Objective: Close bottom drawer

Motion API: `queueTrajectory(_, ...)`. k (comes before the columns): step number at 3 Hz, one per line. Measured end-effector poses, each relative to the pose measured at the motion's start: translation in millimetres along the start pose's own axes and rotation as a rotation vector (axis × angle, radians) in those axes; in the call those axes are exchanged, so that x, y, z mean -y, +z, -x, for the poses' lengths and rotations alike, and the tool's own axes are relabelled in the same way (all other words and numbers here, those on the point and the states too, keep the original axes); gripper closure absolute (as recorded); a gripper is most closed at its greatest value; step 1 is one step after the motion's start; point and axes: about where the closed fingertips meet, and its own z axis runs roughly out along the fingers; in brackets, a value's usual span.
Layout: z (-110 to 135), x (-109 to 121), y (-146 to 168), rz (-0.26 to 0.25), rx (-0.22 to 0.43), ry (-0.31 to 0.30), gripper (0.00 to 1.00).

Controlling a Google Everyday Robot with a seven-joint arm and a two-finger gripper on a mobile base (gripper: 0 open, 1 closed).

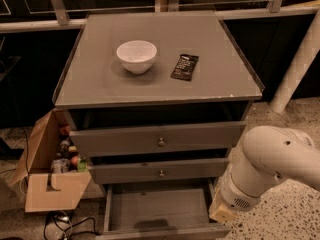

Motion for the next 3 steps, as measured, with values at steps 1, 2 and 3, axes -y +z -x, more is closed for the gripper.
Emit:
queueTrajectory(1,-13,7,33,0.018,0.013,0.08,1.0)
queueTrajectory(2,-38,23,83,0.044,0.035,0.211,1.0)
queueTrajectory(3,-60,32,129,0.091,0.038,0.313,1.0)
